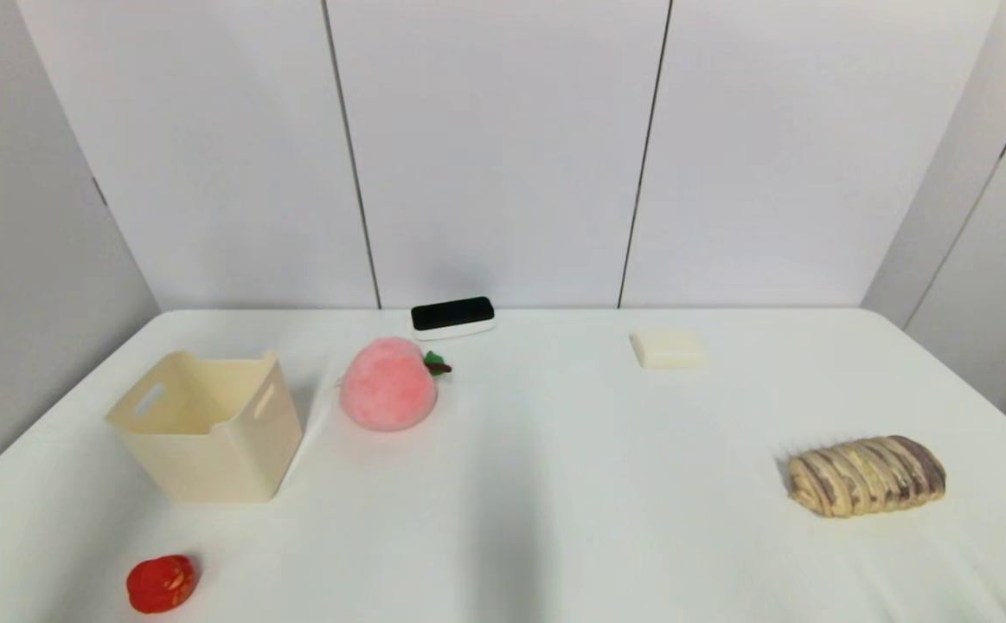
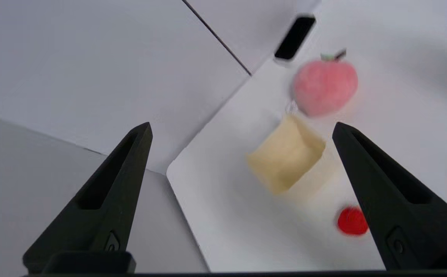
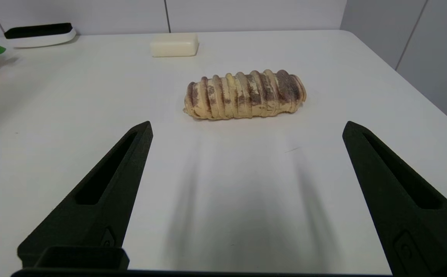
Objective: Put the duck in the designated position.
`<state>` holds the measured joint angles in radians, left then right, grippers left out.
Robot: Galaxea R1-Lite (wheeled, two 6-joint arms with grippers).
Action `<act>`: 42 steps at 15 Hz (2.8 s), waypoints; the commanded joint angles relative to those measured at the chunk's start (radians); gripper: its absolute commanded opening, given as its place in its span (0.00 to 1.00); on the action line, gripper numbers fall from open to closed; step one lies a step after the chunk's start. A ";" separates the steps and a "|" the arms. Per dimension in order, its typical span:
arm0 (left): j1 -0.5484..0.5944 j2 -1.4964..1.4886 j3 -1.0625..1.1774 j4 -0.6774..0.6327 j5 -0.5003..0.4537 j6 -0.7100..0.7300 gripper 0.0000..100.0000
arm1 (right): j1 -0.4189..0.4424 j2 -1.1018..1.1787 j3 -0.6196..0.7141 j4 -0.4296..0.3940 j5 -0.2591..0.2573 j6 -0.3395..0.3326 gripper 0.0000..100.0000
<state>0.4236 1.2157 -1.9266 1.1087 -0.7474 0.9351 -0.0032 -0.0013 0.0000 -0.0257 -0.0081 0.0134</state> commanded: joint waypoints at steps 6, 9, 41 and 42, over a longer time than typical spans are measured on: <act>-0.424 -0.216 0.113 -0.211 0.823 -0.714 1.00 | 0.000 0.003 0.009 0.000 0.000 0.000 1.00; -0.424 -0.383 0.532 -0.627 0.881 -0.716 1.00 | 0.000 0.001 0.009 0.000 0.000 0.000 1.00; -0.503 -0.932 1.927 -1.113 0.672 -0.716 1.00 | 0.000 0.001 0.009 0.000 0.000 0.000 1.00; -0.503 -0.932 1.927 -1.113 0.672 -0.716 1.00 | 0.000 0.001 0.009 0.000 0.000 0.000 1.00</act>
<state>-0.0794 0.2800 -0.0028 -0.0047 -0.0745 0.2183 -0.0032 -0.0013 0.0000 -0.0253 -0.0077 0.0134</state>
